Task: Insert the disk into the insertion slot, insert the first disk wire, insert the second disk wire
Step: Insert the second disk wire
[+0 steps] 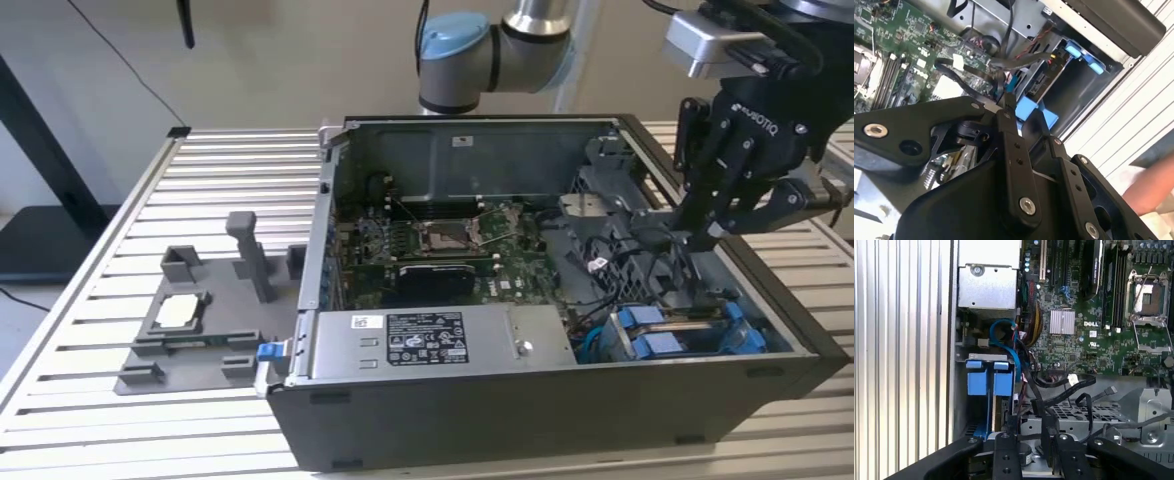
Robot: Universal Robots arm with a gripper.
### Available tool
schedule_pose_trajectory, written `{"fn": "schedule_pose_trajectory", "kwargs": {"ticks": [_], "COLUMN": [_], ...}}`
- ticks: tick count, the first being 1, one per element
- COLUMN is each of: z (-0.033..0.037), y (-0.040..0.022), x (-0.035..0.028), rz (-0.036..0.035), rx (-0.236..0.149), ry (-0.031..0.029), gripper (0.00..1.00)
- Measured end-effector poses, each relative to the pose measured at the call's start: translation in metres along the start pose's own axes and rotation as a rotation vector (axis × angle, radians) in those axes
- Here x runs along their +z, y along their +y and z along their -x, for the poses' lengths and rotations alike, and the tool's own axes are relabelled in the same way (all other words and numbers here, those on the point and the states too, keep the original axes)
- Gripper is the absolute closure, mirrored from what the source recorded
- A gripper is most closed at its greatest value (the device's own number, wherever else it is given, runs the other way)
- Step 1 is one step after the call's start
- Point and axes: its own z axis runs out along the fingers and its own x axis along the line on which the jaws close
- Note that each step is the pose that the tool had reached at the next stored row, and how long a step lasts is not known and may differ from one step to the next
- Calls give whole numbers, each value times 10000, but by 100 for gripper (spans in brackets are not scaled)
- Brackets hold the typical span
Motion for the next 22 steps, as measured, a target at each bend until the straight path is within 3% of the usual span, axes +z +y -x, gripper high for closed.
{"fn": "schedule_pose_trajectory", "kwargs": {"ticks": [13, 18, 22], "z": [129, 129, 129], "y": [149, 154, 165], "x": [94, 129, 161], "rz": [-31, -217, -227], "rx": [-381, -450, -474], "ry": [3, 17, 19], "gripper": [67, 67, 67]}}
